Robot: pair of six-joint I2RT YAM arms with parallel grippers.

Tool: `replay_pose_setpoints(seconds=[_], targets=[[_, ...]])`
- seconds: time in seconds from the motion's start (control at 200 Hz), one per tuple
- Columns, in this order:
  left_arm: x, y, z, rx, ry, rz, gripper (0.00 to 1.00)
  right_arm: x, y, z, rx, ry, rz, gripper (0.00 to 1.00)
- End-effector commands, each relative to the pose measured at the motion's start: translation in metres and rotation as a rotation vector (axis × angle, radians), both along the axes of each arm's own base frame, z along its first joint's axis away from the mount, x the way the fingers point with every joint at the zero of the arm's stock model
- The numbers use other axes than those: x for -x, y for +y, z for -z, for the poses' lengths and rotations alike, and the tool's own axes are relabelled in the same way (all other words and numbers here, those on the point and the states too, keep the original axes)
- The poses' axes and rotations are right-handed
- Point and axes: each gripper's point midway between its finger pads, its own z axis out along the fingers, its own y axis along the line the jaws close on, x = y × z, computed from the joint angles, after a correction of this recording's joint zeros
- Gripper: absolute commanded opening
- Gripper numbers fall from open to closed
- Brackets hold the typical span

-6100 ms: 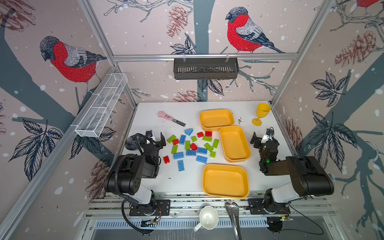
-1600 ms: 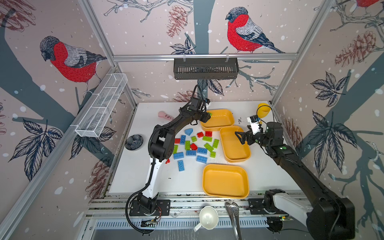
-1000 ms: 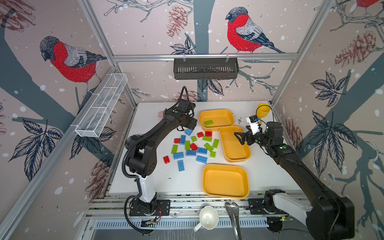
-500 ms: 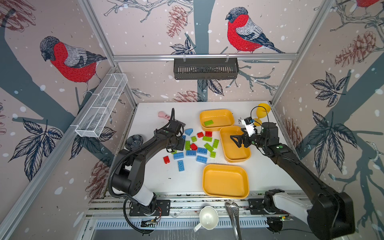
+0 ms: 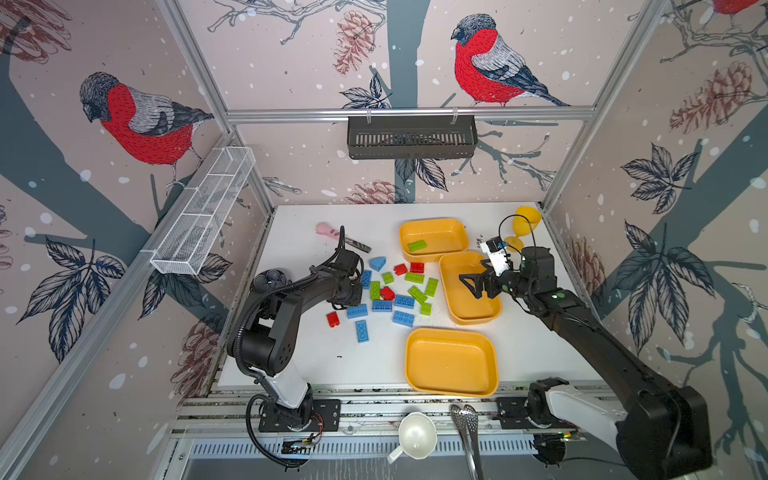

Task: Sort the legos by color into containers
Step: 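Return left gripper to the pile and grasp another lime-green 2x4 brick, then carry the green brick to the farthest tray and release beside the first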

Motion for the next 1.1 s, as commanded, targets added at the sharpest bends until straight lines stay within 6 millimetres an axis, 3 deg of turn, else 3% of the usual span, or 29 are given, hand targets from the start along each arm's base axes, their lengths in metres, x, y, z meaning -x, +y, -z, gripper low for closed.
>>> replay_pose_setpoints(seconds=[0.0, 0.135, 0.275, 0.46, 0.63, 0.775, 0.861, 0.991, 1.096], targets=[[0.002, 0.005, 0.006, -0.015, 0.011, 0.002, 0.38, 0.0, 0.0, -0.002, 0.005, -0.006, 0.002, 0.99], [0.0, 0.006, 0.002, -0.009, 0.006, 0.005, 0.28, -0.001, -0.001, -0.003, 0.011, -0.011, 0.005, 0.99], [-0.012, -0.007, -0.028, 0.053, -0.031, 0.013, 0.25, -0.004, -0.001, -0.007, 0.01, -0.02, 0.011, 0.99], [-0.062, -0.054, -0.109, 0.249, -0.191, 0.058, 0.25, -0.01, -0.002, -0.012, 0.006, -0.032, 0.022, 0.99], [-0.104, -0.112, -0.152, 0.388, -0.292, 0.149, 0.25, -0.016, -0.005, -0.014, -0.009, -0.039, 0.043, 0.99], [-0.137, -0.167, -0.161, 0.423, -0.345, 0.232, 0.25, -0.022, -0.009, -0.013, -0.006, -0.042, 0.072, 0.99], [-0.154, -0.194, -0.153, 0.424, -0.371, 0.278, 0.24, -0.024, -0.012, -0.012, -0.005, -0.047, 0.085, 0.99], [-0.176, -0.225, -0.144, 0.417, -0.408, 0.337, 0.23, -0.027, -0.015, -0.011, 0.003, -0.052, 0.1, 0.99], [-0.194, -0.238, -0.134, 0.354, -0.445, 0.369, 0.23, -0.028, -0.018, -0.011, 0.006, -0.057, 0.111, 0.99]])
